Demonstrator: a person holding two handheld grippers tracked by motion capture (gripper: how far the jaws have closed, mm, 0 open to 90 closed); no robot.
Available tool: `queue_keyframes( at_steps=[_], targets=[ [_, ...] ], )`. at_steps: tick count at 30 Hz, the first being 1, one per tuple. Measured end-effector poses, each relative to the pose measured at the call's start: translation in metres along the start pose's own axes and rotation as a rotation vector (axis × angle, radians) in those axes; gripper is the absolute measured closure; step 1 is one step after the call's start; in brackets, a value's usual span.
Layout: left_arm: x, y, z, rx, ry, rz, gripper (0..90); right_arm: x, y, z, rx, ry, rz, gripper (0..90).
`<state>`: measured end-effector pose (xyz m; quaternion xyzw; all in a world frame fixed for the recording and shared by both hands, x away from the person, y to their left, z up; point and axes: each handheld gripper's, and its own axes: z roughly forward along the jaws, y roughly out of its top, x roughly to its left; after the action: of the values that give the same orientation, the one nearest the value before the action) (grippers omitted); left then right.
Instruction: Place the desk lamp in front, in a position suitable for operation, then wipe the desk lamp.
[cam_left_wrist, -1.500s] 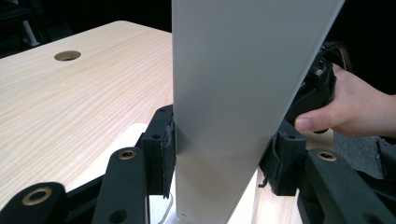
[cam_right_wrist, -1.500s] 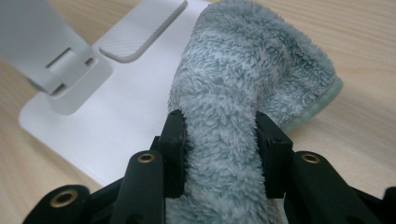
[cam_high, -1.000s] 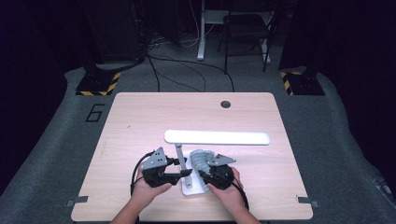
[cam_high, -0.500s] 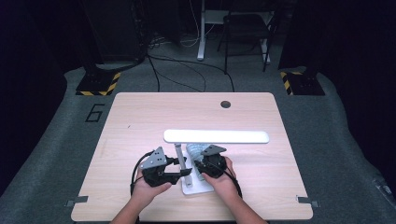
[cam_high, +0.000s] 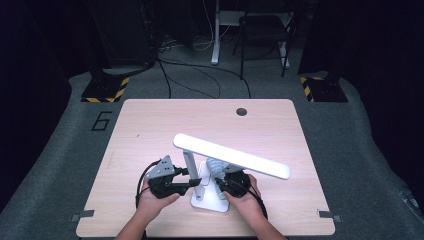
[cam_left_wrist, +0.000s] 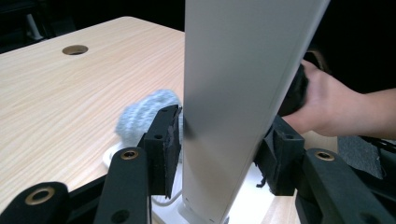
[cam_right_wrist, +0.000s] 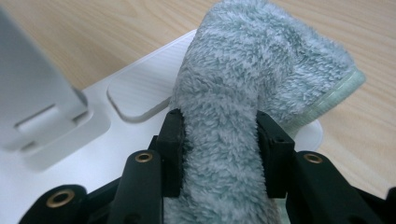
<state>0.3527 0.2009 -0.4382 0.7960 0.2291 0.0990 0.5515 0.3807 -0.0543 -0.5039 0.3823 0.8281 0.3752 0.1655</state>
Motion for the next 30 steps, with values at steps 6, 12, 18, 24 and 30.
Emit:
queue_keyframes(
  at_steps=[6,12,18,24,30],
  targets=[
    [0.004,0.0,-0.003,0.011,0.0,0.002,58.4,0.005,-0.011,-0.01,-0.005,0.004,0.009,60.5],
    [0.007,-0.001,-0.006,0.009,0.019,-0.017,62.3,0.012,-0.018,-0.017,-0.011,0.008,0.023,60.6],
    [0.008,0.0,-0.007,0.001,0.078,-0.047,66.4,0.021,-0.022,-0.02,-0.02,0.01,0.007,60.6],
    [0.008,0.0,-0.007,-0.004,0.118,-0.063,74.0,0.031,-0.025,-0.025,0.002,0.033,0.001,60.0],
    [0.009,0.0,-0.007,0.002,0.109,-0.055,74.3,0.027,-0.023,-0.03,-0.026,0.062,0.015,59.7]
  ],
)
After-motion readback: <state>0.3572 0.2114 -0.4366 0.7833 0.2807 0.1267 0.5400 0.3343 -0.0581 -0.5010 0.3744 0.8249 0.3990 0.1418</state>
